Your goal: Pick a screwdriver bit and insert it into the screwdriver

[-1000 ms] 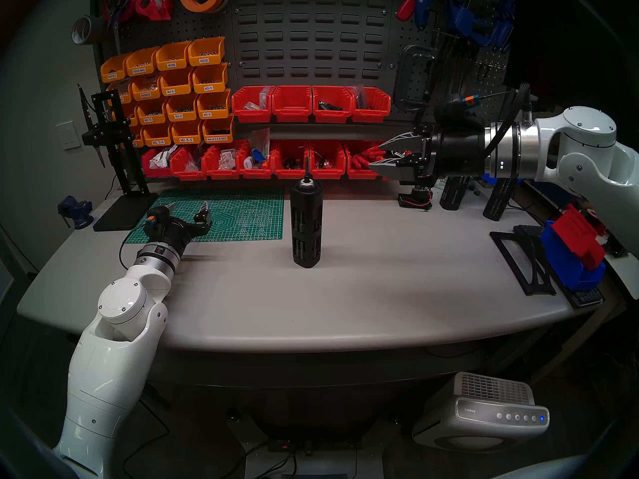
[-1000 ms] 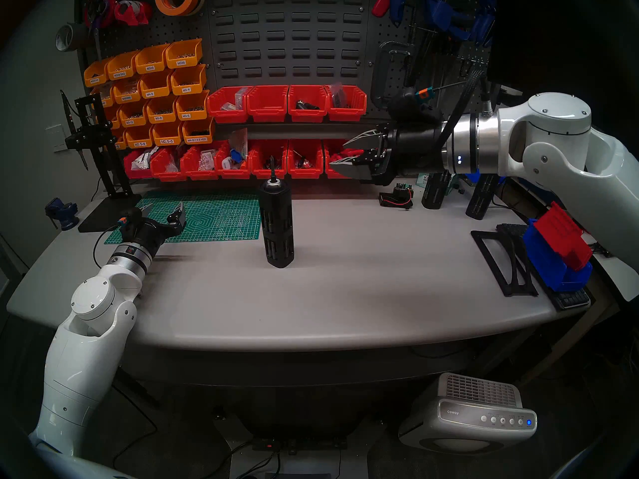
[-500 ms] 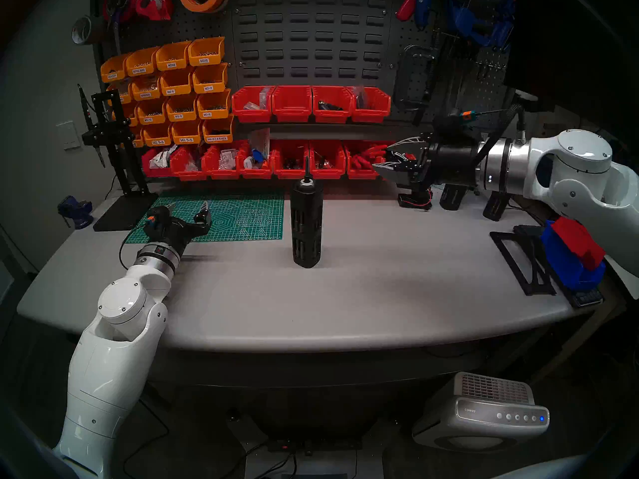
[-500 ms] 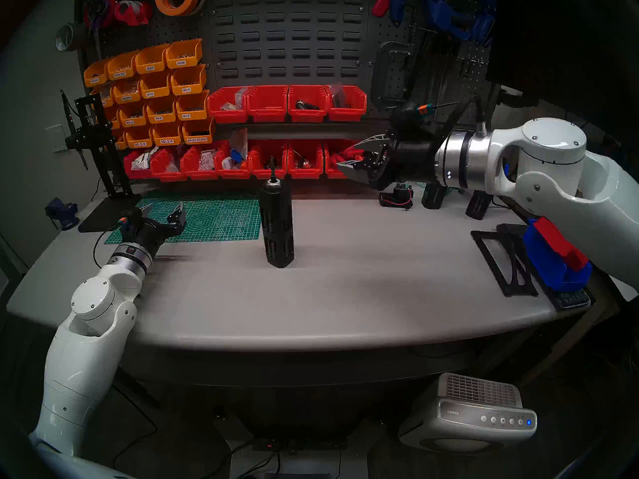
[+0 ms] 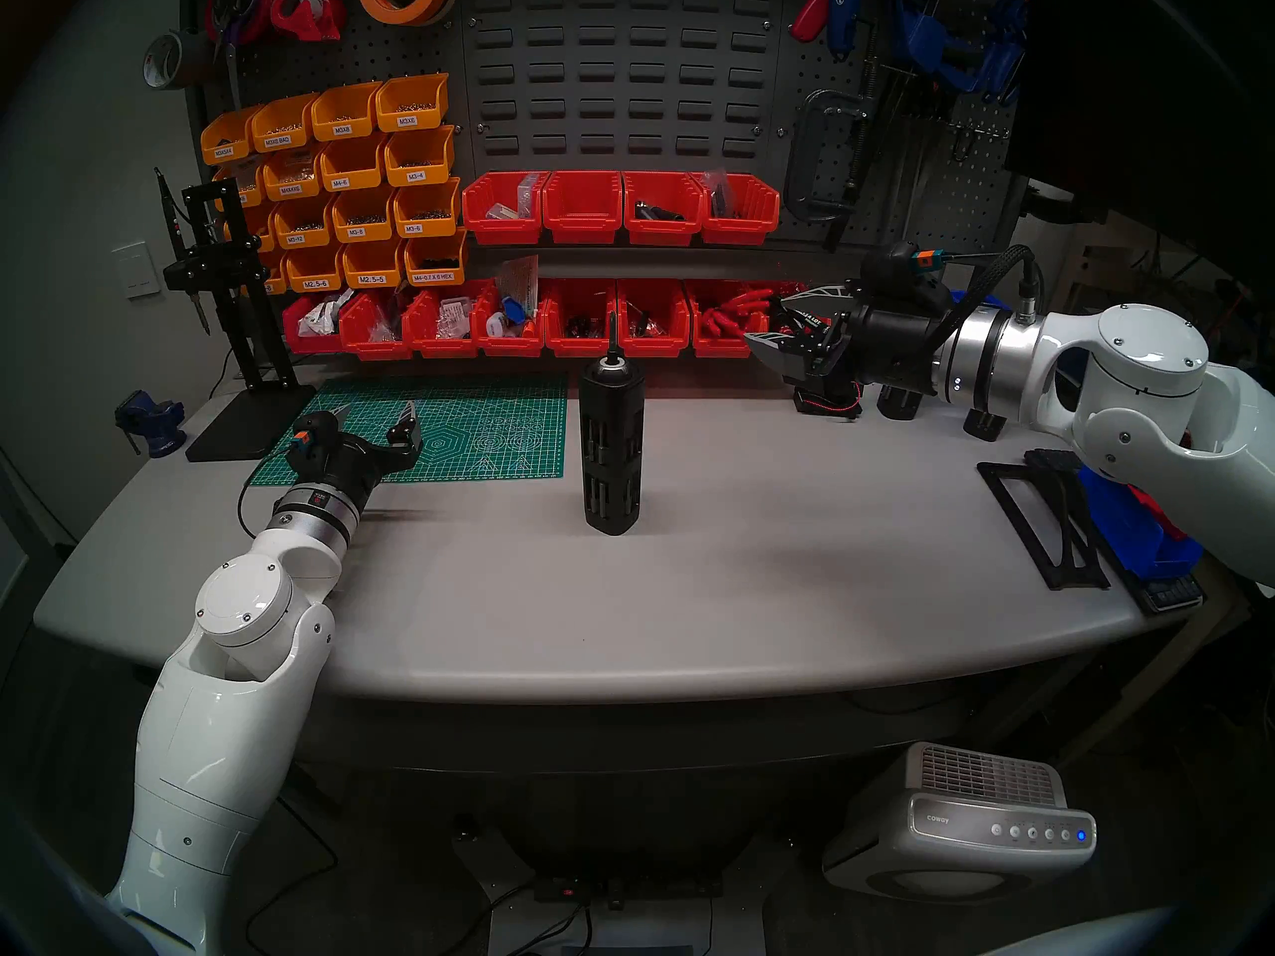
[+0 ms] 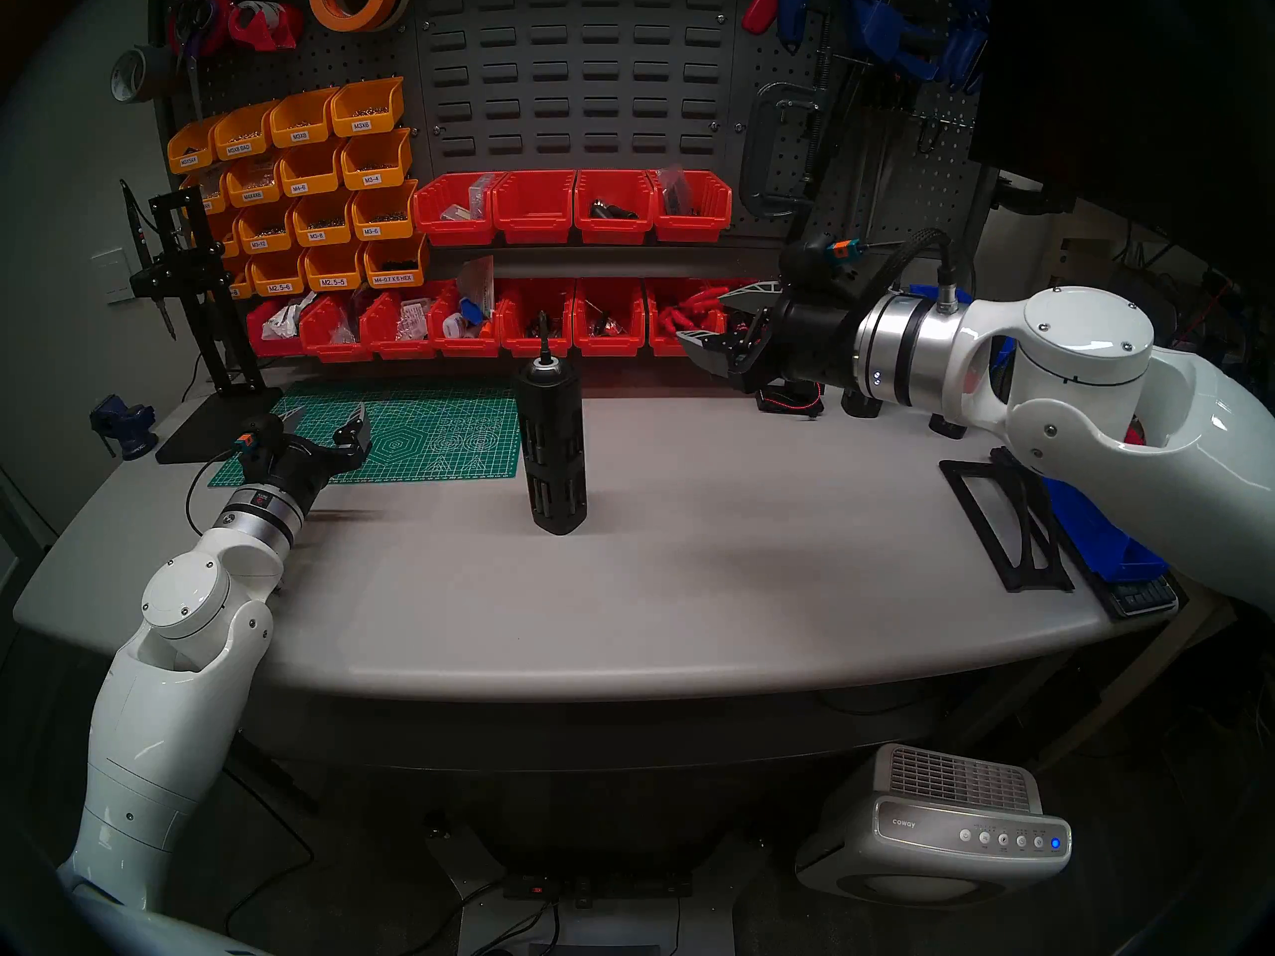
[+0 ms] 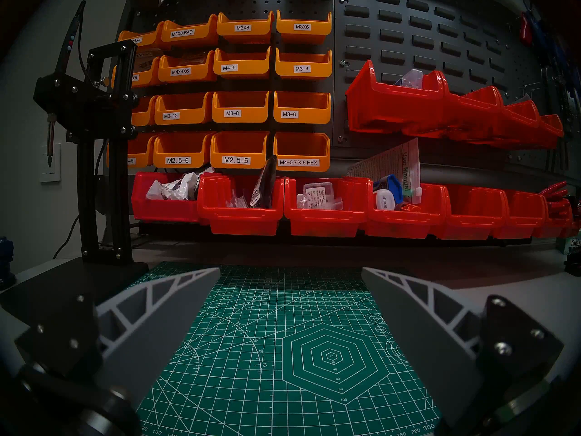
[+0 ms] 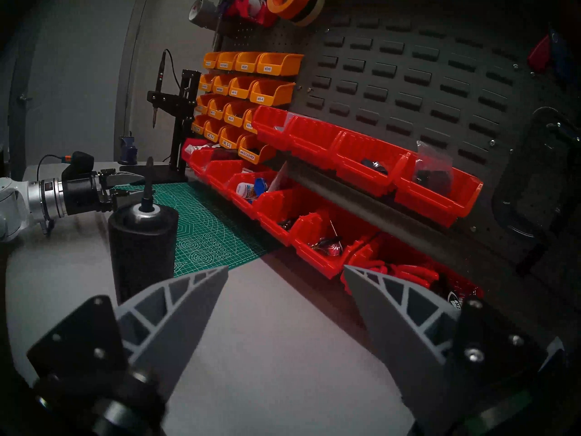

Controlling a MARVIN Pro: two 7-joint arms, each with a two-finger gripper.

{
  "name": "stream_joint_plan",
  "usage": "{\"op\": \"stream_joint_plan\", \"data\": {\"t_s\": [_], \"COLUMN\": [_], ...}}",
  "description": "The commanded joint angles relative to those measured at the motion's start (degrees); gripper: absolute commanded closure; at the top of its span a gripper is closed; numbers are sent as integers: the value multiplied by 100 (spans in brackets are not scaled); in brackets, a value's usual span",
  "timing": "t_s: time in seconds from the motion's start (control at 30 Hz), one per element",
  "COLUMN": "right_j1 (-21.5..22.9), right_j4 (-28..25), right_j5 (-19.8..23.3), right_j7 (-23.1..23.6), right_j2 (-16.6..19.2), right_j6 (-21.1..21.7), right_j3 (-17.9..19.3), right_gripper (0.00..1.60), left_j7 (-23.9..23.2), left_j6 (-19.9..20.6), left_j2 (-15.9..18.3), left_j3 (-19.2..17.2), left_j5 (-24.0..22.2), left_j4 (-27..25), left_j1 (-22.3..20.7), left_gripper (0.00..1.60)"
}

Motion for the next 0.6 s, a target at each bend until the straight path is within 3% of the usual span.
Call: {"op": "stream_joint_plan", "data": {"t_s": [0.0,0.3,0.47,0.57], "right_j1": [-123,-325,-435,-488], "right_j4": [-54,-209,-299,-334], "right_j5": [-1,-31,-1,-12], "right_j7": [-409,-753,-805,-855], "right_j2": [54,63,66,67], "right_j6": [-429,-752,-886,-956], "right_j3": [148,208,239,269], "right_gripper": [24,21,0,0], "left_j7": [-4,-4,-4,-4], "left_j6": [-82,-84,-84,-84], "left_j2": [11,10,9,9], "left_j3": [-58,-58,-59,-59], "left_j5": [-6,-6,-6,-6], "left_j4": [-158,-159,-159,-159], "left_j1": [-138,-138,-138,-138], "left_gripper": [0,0,0,0]}}
